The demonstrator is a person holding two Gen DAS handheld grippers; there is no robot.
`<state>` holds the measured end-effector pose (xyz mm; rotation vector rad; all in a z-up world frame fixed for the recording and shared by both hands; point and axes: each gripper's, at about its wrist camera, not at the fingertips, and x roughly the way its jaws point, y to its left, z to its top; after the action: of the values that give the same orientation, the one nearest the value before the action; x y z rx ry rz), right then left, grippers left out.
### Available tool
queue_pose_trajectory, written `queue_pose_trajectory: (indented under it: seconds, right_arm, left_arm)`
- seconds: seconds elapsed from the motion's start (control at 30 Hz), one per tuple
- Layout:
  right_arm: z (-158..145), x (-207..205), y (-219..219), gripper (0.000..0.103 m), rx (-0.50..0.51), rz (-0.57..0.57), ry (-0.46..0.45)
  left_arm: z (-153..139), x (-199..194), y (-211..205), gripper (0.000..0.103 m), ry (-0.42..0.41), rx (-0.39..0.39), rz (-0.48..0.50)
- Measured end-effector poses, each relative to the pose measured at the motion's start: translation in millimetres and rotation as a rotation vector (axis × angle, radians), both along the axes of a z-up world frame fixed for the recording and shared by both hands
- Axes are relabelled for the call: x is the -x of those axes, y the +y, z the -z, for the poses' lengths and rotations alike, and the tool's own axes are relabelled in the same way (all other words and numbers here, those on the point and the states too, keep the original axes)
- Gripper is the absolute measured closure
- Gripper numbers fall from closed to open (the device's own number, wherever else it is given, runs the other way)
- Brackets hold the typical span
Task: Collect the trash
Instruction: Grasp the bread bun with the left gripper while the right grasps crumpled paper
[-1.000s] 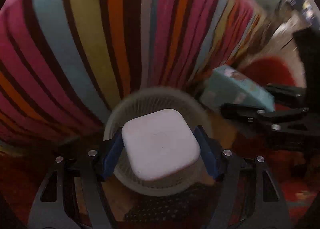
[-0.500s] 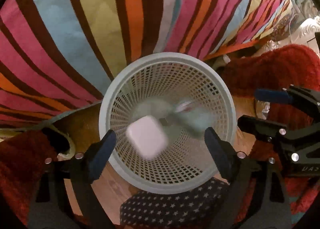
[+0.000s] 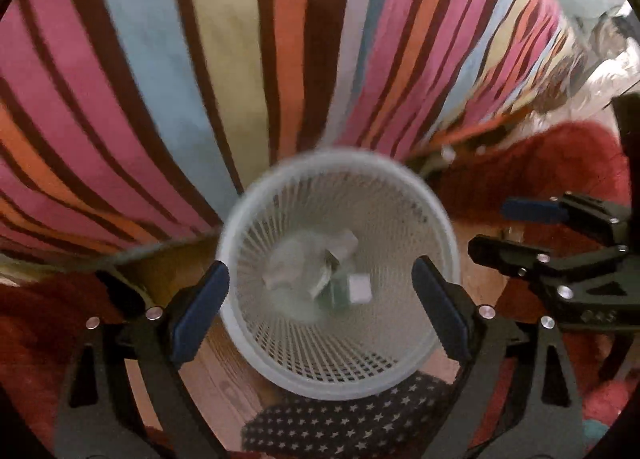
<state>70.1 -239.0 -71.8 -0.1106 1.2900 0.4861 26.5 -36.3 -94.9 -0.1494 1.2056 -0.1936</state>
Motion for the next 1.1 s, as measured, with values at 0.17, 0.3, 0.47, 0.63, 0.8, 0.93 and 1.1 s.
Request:
queue_pose_trajectory:
  seconds: [0.17, 0.3, 0.47, 0.63, 0.8, 0.93, 1.1]
  right_arm:
    - [-77.8, -9.4, -8.2, 0.038, -0.092, -0.012, -0.249]
    - [-145.3, -51.8, -17.3, 0.024, -0.135, 0.038, -0.512]
    - [-189.4, -121.0, -7.9, 0.024, -0.116, 0.123, -0.689]
    - [-200.3, -182.0, 10.3, 0.024, -0.111, 0.144, -0.72]
    - [-196.1, -215.3, 27.7, 0.024, -0.102, 0.105, -0.697]
    - [-187.0, -230.5, 42.8, 0.024, -0.073, 0.067, -0.681]
    - [-172.6, -250.5, 49.4, 0.024, -0.041, 0.08, -0.635]
  left_arm:
    - [-92.0, -2.4, 42.9, 0.013, -0.231, -0.034, -0.079]
    - [-162.1, -43.7, 92.8, 0.013, -0.406, -0.122, -0.187]
    - [-204.0, -130.0, 147.2, 0.013, -0.457, -0.044, -0.408]
    - [-195.8, -200.9, 167.3, 0.013, -0.373, 0.027, -0.572]
    - [-172.5, -240.8, 171.1, 0.013, -0.282, -0.025, -0.643]
    - [-161.5, -253.0, 172.9, 0.013, -0.248, -0.067, -0.671]
    - [-155.3, -265.5, 169.8, 0.013, -0.239, -0.152, -0.656]
